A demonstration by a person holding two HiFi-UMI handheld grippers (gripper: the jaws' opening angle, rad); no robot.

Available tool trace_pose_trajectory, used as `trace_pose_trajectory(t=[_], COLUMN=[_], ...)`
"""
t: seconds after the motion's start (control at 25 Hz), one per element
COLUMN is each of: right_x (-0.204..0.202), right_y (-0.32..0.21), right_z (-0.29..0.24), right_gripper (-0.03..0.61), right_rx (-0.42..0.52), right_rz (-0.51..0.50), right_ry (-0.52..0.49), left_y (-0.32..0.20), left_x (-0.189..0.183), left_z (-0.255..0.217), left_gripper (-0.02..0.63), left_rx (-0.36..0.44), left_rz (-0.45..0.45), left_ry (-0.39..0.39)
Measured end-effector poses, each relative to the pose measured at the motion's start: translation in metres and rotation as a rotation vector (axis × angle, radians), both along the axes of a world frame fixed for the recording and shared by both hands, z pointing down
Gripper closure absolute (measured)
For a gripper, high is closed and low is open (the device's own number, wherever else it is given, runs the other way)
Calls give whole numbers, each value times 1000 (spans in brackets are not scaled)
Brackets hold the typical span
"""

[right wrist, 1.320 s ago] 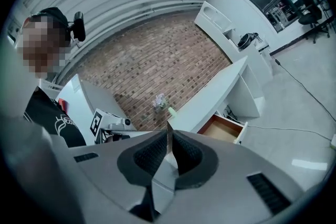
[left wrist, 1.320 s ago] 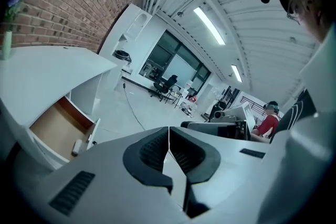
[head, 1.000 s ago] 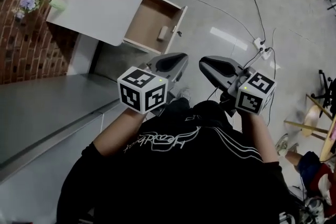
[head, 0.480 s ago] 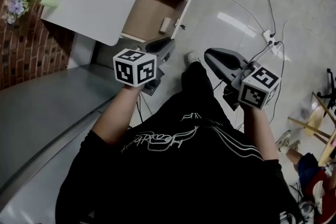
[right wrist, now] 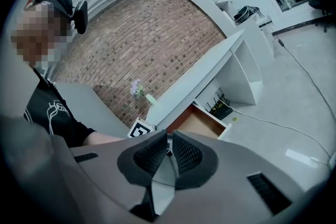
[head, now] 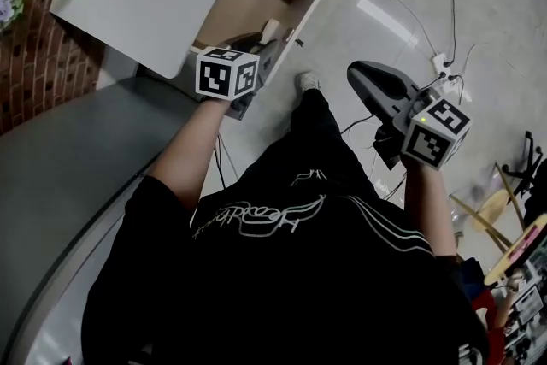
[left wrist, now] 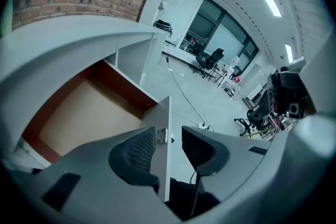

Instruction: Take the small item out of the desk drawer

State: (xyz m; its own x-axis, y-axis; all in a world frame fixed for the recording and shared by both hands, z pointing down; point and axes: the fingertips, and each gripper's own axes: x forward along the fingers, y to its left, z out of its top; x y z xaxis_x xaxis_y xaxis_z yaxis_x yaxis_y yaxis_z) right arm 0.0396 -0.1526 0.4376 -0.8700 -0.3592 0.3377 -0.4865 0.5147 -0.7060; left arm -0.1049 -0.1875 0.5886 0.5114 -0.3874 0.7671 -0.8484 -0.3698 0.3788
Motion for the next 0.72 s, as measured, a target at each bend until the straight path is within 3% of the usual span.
trace_pose_trajectory(t=[0.12,0.4,0.72], right_x=[-1,-7,-2], right_y=[-24,-56,-75], right_z=[14,59,90], right_gripper=[520,520,520], right_rx=[-43,-135,-182], right_rz=[1,-42,-38], right_ry=[-34,-61,-97], left_y=[-18,-47,-58], left_x=[-6,-15,-17], left_z=[32,105,167], left_gripper=[420,379,374], left_rx=[-46,-125,-258], left_rz=[-9,53,60], left_ry=[-27,-181,-219])
